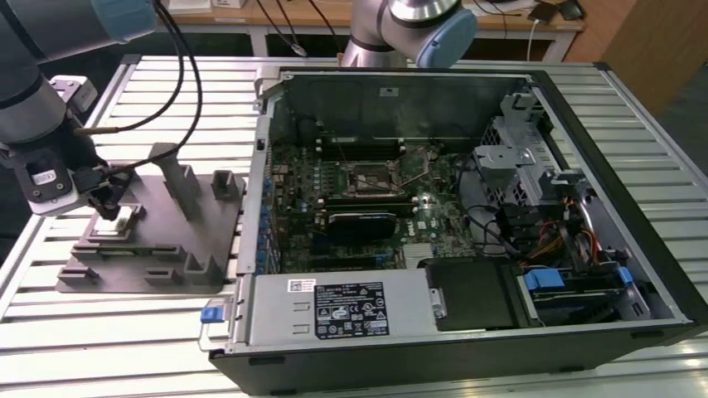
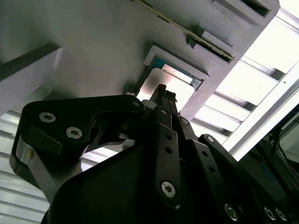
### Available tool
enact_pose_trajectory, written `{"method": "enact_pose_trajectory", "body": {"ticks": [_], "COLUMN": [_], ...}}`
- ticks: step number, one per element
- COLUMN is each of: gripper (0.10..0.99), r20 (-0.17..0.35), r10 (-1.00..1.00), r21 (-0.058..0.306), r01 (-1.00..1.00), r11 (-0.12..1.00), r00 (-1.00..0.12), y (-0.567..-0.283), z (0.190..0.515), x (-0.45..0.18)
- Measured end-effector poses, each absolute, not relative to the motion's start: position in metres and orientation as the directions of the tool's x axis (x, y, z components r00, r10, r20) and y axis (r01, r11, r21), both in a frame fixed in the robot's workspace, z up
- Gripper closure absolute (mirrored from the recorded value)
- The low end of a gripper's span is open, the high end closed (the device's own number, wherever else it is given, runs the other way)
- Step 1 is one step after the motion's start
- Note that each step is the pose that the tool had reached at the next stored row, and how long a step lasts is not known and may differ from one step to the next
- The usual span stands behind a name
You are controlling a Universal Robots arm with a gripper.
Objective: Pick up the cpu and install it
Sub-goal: 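Pick up the cpu and move it towards the insertion slot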
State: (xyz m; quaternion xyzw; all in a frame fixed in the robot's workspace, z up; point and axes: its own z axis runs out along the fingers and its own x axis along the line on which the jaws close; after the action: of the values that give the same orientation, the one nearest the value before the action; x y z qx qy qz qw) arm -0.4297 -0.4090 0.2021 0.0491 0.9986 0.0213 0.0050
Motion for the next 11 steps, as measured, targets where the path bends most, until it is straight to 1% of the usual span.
{"method": "enact_pose_trajectory", "body": {"ticks": [11], "gripper": [0.98], "r20": [-0.008], "r10": [0.098], "r21": [0.043], "r01": [0.098], "r11": [0.994], "r00": [-0.995], "y": [-0.4091], "z": [0.1963], "x": [-0.4298]}}
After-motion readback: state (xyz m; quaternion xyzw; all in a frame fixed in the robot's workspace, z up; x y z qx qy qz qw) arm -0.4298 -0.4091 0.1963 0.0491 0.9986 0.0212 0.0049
